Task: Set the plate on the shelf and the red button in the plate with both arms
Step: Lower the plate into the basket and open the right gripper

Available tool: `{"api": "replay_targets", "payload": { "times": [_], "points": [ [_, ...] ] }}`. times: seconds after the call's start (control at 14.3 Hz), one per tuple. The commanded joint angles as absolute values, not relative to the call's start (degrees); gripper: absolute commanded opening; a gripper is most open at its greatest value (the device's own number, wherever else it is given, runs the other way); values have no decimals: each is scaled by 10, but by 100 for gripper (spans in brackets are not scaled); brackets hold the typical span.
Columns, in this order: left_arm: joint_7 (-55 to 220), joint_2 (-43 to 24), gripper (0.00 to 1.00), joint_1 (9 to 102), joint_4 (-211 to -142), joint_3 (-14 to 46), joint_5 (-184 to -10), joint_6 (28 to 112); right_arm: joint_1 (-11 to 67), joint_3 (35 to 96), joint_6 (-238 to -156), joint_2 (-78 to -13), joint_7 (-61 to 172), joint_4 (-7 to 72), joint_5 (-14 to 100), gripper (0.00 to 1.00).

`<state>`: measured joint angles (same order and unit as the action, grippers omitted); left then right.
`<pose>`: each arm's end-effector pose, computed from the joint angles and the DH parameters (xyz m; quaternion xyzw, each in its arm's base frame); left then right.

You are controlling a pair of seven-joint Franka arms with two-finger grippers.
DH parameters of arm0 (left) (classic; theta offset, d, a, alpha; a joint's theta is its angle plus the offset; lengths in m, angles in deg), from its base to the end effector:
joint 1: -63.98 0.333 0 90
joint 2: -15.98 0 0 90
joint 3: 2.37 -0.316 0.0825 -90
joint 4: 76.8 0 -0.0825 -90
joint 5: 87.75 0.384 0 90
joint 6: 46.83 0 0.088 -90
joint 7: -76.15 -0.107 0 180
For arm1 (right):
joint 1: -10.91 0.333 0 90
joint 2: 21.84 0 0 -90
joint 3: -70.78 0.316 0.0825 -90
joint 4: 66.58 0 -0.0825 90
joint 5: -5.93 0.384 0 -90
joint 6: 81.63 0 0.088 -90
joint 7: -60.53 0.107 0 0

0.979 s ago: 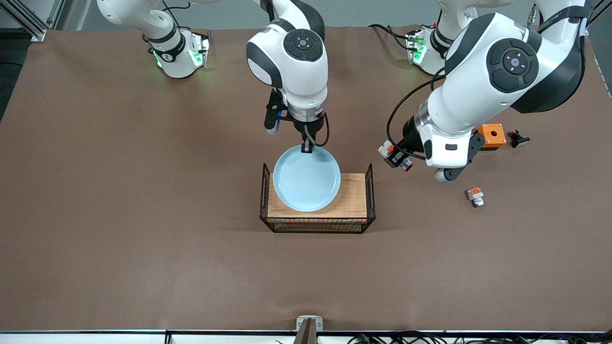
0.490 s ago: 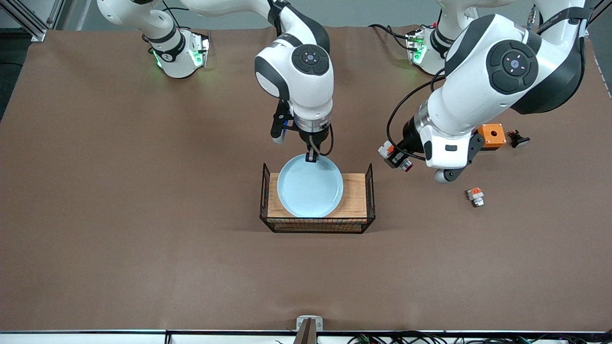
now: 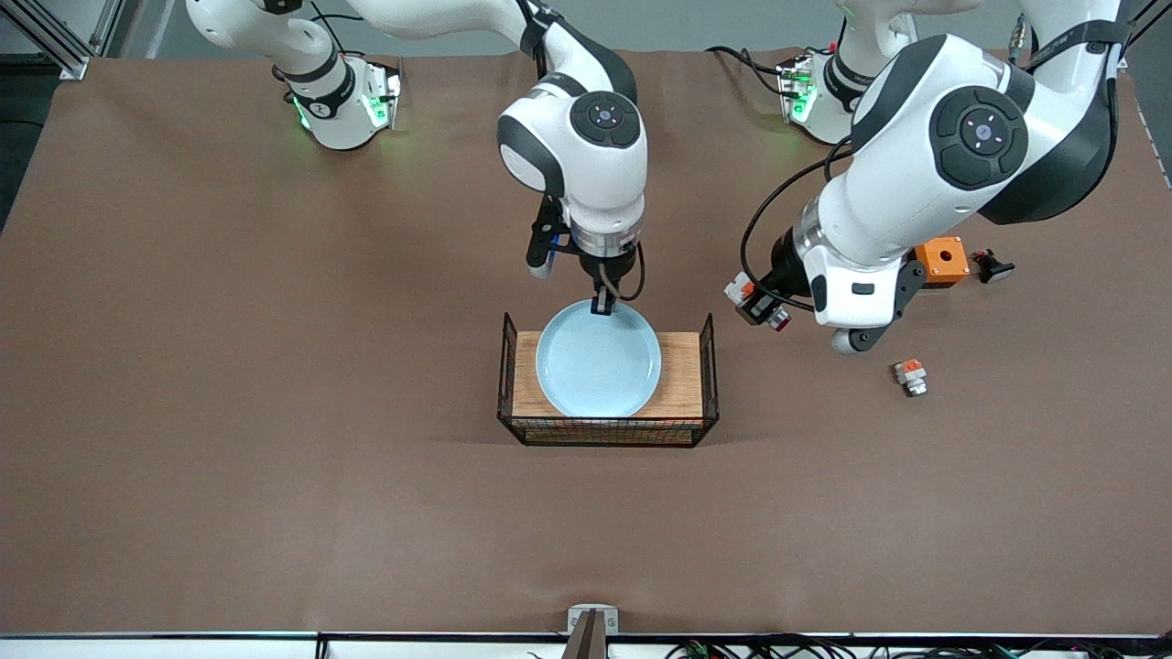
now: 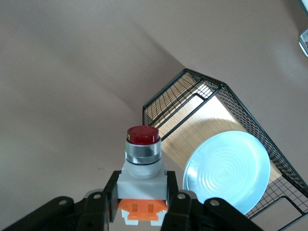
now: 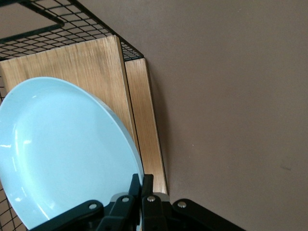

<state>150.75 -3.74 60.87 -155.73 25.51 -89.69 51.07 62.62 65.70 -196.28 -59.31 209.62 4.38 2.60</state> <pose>0.5849 -0.2976 0.5408 0.9183 0.3839 -0.0683 0.0683 0.5032 0.5522 0.3953 -0.6407 0.7639 -0.0453 0.0621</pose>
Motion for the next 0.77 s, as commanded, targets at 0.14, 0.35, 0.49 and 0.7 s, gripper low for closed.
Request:
{"api": "replay_targets", "payload": {
  "times": [0.14, 0.35, 0.49, 0.7],
  "points": [
    [1518, -46, 20, 603, -1549, 255, -878, 513, 630, 652, -1977, -617, 2114, 21, 0, 7],
    [1518, -46, 20, 602, -1549, 255, -878, 513, 625, 652, -1977, -624, 2112, 20, 0, 52],
    [1518, -46, 20, 602, -1550, 255, -878, 513, 626, 651, -1982, -629, 2112, 19, -1, 100],
    [1518, -46, 20, 602, -1551, 255, -878, 513, 626, 651, -1984, -630, 2113, 15, -1, 100]
  ]
}}
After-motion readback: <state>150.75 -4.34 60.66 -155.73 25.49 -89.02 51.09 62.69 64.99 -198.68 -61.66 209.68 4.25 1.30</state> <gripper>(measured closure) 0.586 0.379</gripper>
